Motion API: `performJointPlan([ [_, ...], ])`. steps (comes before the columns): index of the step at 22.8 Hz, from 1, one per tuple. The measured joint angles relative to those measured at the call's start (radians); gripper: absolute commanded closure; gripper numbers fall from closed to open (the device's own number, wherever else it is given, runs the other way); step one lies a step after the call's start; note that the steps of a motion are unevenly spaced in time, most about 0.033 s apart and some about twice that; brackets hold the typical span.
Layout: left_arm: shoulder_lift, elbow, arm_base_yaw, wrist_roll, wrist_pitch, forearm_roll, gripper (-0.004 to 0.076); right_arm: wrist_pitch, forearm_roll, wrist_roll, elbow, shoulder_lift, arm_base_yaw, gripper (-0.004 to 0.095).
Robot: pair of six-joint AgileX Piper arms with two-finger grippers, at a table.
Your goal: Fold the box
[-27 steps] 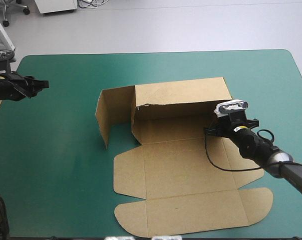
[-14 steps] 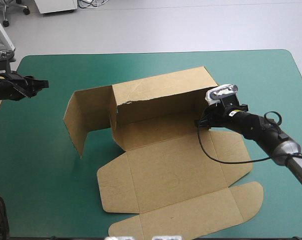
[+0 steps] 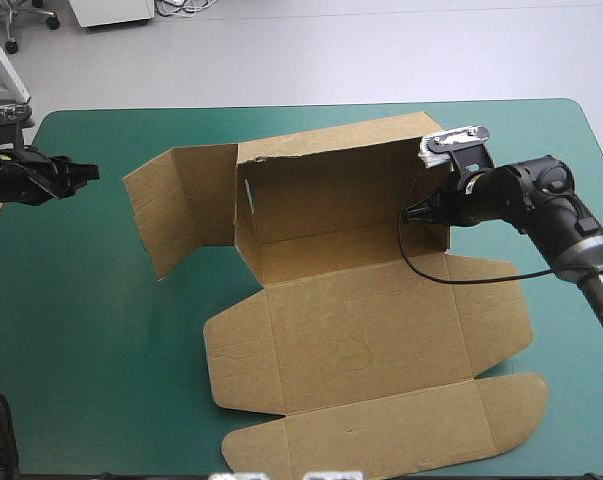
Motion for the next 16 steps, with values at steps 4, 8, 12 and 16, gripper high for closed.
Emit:
performJointPlan([
  [4, 0.000, 0.000, 0.000, 0.000, 0.006, -0.010, 0.0428, 0.202, -0.001, 0.024, -0.107, 0.088, 0.000, 0.0927],
  [8, 0.000, 0.000, 0.000, 0.000, 0.007, -0.024, 0.0428, 0.309, -0.003, 0.024, -0.170, 0.155, 0.000, 0.0927],
  [12, 0.000, 0.000, 0.000, 0.000, 0.024, -0.025, 0.0428, 0.341, -0.029, 0.059, -0.217, 0.239, 0.000, 0.0927],
  [16, 0.000, 0.000, 0.000, 0.000, 0.063, -0.026, 0.0428, 0.340, -0.044, 0.073, -0.223, 0.300, 0.000, 0.0825],
])
